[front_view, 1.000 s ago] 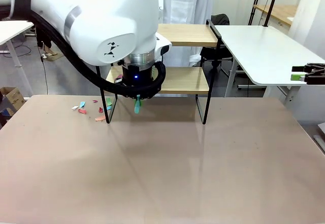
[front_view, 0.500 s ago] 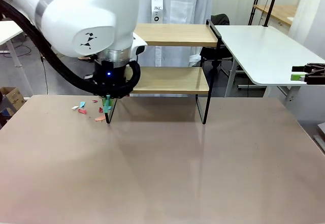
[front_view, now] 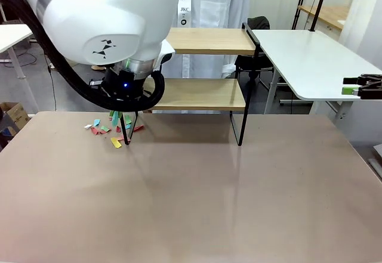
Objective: Clean the shelf.
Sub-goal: Clean the specific section of the Shelf indicated by the human with the Duster.
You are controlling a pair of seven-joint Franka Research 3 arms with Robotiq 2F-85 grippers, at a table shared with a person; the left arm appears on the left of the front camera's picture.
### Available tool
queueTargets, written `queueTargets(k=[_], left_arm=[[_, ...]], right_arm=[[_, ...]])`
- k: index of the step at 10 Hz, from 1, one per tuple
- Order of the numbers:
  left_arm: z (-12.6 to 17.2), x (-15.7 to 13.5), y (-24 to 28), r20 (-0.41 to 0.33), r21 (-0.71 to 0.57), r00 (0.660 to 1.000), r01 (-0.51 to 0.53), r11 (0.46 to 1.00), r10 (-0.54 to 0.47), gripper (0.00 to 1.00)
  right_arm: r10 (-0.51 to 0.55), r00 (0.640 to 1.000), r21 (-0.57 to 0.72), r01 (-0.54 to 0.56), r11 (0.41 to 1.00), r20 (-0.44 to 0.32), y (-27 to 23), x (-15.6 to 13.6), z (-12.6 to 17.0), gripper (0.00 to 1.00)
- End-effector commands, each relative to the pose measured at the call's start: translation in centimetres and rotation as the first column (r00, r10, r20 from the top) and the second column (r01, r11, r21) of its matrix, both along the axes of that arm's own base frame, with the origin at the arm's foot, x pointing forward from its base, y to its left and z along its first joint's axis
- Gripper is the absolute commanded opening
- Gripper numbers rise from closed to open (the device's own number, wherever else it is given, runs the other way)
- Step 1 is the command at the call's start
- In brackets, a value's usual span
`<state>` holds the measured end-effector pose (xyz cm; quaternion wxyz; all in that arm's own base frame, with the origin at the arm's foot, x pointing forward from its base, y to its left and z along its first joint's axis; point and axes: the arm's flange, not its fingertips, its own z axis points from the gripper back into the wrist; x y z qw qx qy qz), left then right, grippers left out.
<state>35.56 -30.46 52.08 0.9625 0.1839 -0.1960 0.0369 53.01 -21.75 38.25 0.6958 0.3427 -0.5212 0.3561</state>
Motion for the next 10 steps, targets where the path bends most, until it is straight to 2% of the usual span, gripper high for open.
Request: queueTargets(k=[1, 6, 10], left_arm=[[-1.0, 0.8, 0.6, -0.038, 0.015, 0.999, 0.006, 1.0, -0.006, 0.13], [-1.5, 0.7, -0.1, -0.037, 0.009, 0.999, 0.005, 1.0, -0.005, 0.13], [-1.0, -0.9, 2.4, 0.007, -0.075, 0.968, 0.251, 0.965, -0.251, 0.13]], right_arm=[[0.0, 1.0, -0.003, 0.0, 1.0, 0.005, 0.2, 0.1, 0.3, 1.0], [0.0, 1.0, -0.003, 0.0, 1.0, 0.005, 0.2, 0.1, 0.3, 1.0], [0.0, 1.0, -0.003, 0.0, 1.0, 0.005, 0.2, 0.1, 0.3, 1.0]])
